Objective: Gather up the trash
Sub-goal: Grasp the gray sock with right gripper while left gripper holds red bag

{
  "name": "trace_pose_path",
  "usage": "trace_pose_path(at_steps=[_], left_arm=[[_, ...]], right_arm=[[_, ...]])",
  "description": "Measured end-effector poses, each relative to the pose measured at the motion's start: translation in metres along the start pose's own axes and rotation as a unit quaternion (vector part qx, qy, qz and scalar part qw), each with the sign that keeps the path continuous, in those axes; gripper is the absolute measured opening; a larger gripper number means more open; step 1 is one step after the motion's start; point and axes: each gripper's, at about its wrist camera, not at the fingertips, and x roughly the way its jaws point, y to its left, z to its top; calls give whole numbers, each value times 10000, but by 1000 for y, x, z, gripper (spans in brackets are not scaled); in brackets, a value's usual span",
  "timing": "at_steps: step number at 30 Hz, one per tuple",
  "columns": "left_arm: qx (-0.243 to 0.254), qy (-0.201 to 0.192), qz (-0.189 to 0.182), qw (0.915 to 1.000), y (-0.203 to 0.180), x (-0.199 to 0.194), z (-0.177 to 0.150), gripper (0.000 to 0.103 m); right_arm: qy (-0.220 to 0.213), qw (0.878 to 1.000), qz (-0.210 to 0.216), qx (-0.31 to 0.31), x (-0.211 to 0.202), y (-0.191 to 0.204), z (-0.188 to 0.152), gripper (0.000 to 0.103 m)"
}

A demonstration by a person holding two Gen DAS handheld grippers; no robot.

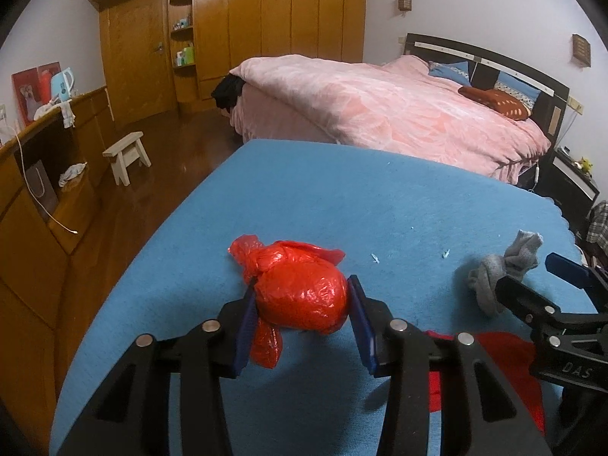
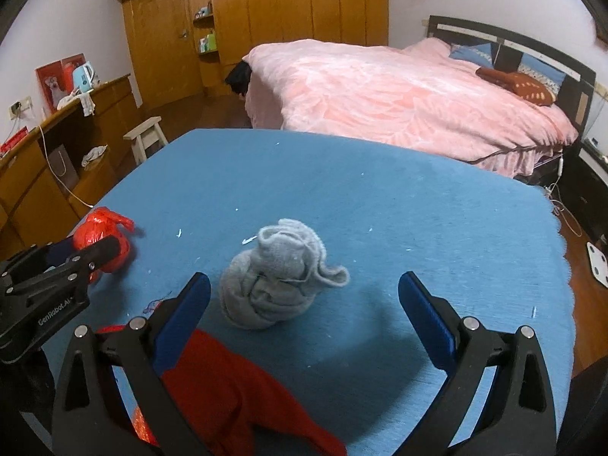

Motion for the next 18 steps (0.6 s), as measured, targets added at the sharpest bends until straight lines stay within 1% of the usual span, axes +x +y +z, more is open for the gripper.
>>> trace_pose_path(at_steps=[1,2,5,6,7,9,10,15,18], left_arm=[[-3,1,-3,10000,0,0,0,44],[-14,5,-5,10000,0,0,0,44],[-19,24,3,10000,0,2,0,44],[-7,26,7,10000,0,2,0,44],[5,28,9,10000,0,3,0,44],[46,35,22,10000,-1,3,0,44],[59,38,28,10000,-2,4,1,44],[114,25,77,9999,-3,4,2,44],[144,7,101,9998,-4,2,1,44]], right_arm=[[30,10000,27,-13,1,1,0,89],[70,10000,61,-22,2,2,0,79],[164,9996,212,-23,6,3,-1,72],[167,9995,247,-38,6,4,-1,67],[175,9993,311,-72,6,5,-1,65],[211,9987,447,-141,6,8,-1,52],[227,9982,527,-152,6,9,-1,49],[212,9978,620,-85,3,5,-1,44],[135,9981,595,-9,-2,2,-1,44]])
